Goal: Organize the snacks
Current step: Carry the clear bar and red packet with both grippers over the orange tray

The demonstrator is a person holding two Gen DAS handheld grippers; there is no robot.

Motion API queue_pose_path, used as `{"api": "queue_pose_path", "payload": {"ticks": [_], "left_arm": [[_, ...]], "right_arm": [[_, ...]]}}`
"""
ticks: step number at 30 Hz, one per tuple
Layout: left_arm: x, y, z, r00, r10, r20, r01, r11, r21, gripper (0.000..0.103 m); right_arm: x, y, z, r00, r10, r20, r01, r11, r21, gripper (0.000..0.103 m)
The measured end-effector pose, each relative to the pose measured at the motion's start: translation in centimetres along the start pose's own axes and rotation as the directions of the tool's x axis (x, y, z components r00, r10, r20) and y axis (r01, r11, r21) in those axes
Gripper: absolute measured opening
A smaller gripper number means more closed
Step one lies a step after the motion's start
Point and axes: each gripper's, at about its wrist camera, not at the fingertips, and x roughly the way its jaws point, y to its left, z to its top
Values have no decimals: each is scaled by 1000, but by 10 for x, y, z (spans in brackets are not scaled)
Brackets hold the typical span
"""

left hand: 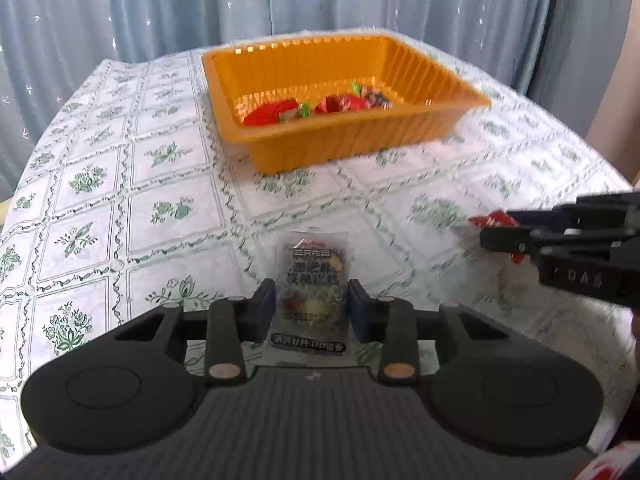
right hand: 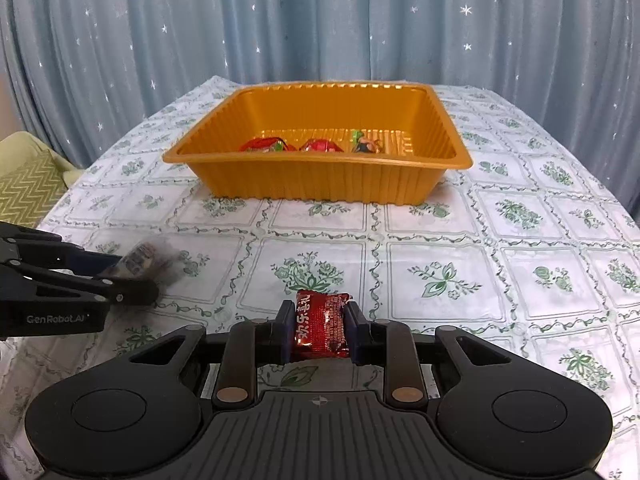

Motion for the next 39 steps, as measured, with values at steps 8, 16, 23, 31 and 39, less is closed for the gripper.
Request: {"api": "queue_pose_path", "payload": {"ticks": [8,16,23,31,39], "left_arm": [[-27,-26,13,998,30,51,-26,996,-81,34],[-61,-49,21,994,58,87,-44,986,-159,34],[-85,-64,23,991,79,104,-61,984,-166,34],[-104,-74,25,989,80,123,-59,984,-165,34],[-108,-76,35,987,78,138,-55,985,-164,34]], "right_arm": [[-28,-6,11,999,0,45,0,1000,7,27],[-62,-5,24,994,9,105,-11,1000,18,27],[-89,-3,32,990,25,141,-27,1000,13,27],[-112,-5,39,984,22,176,-24,1000,10,27],[-119,-10,47,982,25,188,-27,1000,11,27]]}}
